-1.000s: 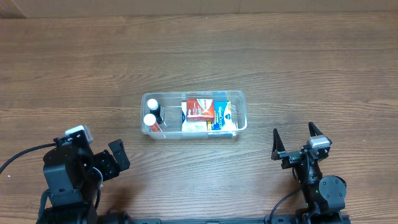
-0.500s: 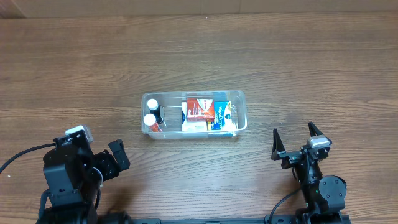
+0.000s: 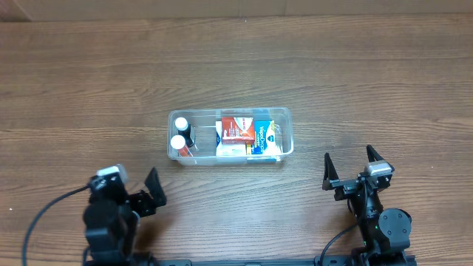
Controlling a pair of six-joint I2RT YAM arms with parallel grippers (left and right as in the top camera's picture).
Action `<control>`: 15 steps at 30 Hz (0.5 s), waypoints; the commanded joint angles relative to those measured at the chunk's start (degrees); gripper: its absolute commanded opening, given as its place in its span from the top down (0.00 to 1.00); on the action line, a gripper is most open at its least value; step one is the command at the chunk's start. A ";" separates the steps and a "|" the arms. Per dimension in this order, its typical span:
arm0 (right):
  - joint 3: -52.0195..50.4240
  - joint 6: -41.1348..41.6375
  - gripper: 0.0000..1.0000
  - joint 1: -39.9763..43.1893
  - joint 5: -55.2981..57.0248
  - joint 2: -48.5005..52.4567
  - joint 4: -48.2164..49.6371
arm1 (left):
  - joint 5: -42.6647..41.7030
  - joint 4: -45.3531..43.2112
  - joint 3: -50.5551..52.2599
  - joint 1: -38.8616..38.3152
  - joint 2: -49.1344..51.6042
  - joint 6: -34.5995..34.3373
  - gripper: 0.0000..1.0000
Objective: Pack container
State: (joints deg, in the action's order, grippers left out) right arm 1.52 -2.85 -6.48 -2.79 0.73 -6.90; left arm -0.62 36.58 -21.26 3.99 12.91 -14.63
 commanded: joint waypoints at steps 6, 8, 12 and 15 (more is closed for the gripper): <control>-0.07 -0.20 0.00 -0.15 -0.28 -0.57 0.31 | 6.97 -41.07 20.50 -4.55 -8.68 3.28 0.00; -0.07 -0.20 0.00 -0.15 -0.28 -0.57 0.28 | 6.67 -39.76 20.98 -4.55 -8.70 3.34 0.00; -0.07 -0.20 0.00 -0.15 -0.28 -0.57 0.28 | 6.78 -32.81 20.98 -4.44 -8.41 3.50 0.00; -0.07 -0.20 0.00 -0.15 -0.28 -0.57 0.28 | 6.69 -32.72 20.96 -4.44 -8.13 3.50 0.00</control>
State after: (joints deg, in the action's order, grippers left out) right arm 1.48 -2.85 -6.48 -2.79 0.73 -6.94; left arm 5.21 3.99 -0.47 -0.32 4.78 -12.86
